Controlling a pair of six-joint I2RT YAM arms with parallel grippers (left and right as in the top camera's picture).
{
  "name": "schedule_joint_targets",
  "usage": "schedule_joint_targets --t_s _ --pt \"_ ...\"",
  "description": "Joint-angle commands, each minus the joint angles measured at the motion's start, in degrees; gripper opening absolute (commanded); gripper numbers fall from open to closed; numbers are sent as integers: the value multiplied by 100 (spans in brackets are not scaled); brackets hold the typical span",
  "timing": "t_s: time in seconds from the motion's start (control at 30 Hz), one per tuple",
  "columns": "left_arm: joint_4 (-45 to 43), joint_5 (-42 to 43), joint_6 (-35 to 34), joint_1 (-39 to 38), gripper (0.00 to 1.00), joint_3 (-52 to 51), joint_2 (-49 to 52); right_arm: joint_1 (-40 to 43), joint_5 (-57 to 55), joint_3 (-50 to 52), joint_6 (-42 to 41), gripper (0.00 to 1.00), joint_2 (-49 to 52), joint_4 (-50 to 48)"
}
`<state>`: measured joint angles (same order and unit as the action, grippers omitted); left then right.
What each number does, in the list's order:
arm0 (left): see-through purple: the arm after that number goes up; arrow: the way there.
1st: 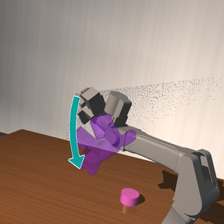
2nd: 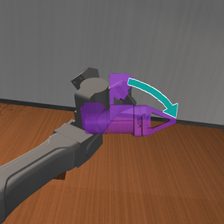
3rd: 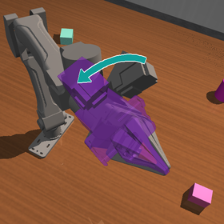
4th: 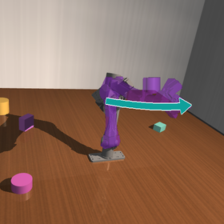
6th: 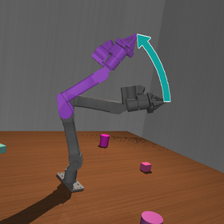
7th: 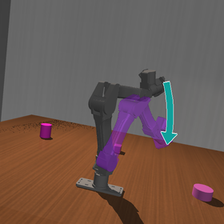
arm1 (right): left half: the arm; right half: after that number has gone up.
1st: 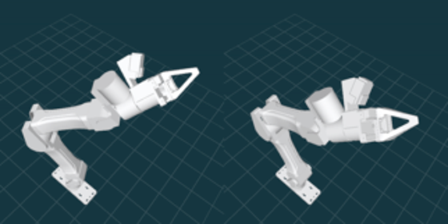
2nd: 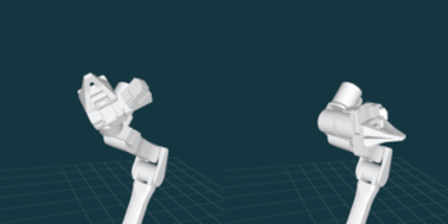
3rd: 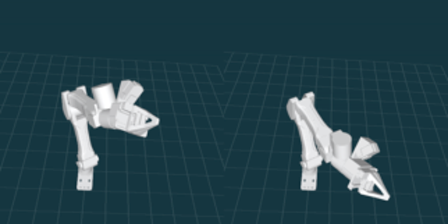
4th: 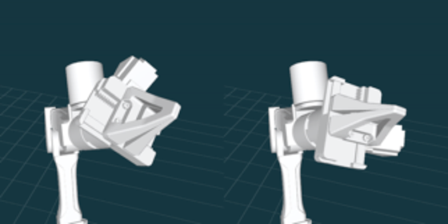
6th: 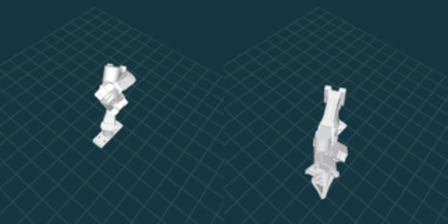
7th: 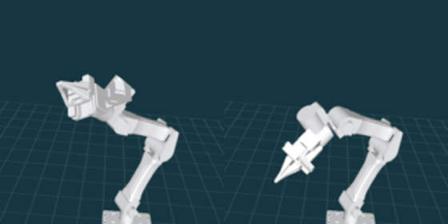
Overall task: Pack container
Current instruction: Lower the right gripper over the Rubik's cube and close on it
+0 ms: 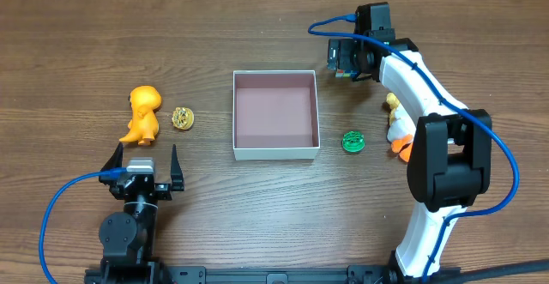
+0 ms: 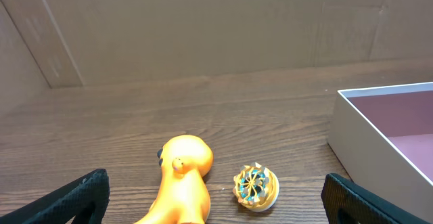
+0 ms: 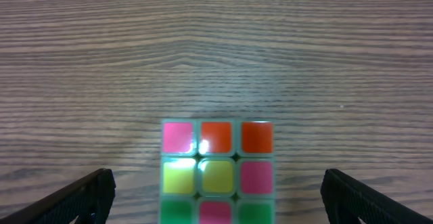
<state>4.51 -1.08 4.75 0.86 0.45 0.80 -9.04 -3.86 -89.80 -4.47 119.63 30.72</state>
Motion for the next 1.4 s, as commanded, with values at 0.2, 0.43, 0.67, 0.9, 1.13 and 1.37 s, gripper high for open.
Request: schedule_joint_targets --t_s 0.2,0.43,0.67,0.9,1.13,1.37 --pt "-11 87 -50 35 100 -17 -15 0 -256 -92 -22 100 348 -55" --pt "-13 87 -50 35 100 -17 -15 0 -256 -92 -7 100 385 -153" --pt "-11 87 -50 35 100 -17 -15 0 -256 -92 -7 100 385 -149" --pt "-11 87 -50 35 100 -17 -15 0 -256 -92 -7 79 385 -107" --pt "-11 87 -50 35 100 -17 -15 0 -254 -92 -9 70 385 -85" --pt "-13 87 -50 35 100 -17 -15 0 -256 -92 -9 69 385 -90"
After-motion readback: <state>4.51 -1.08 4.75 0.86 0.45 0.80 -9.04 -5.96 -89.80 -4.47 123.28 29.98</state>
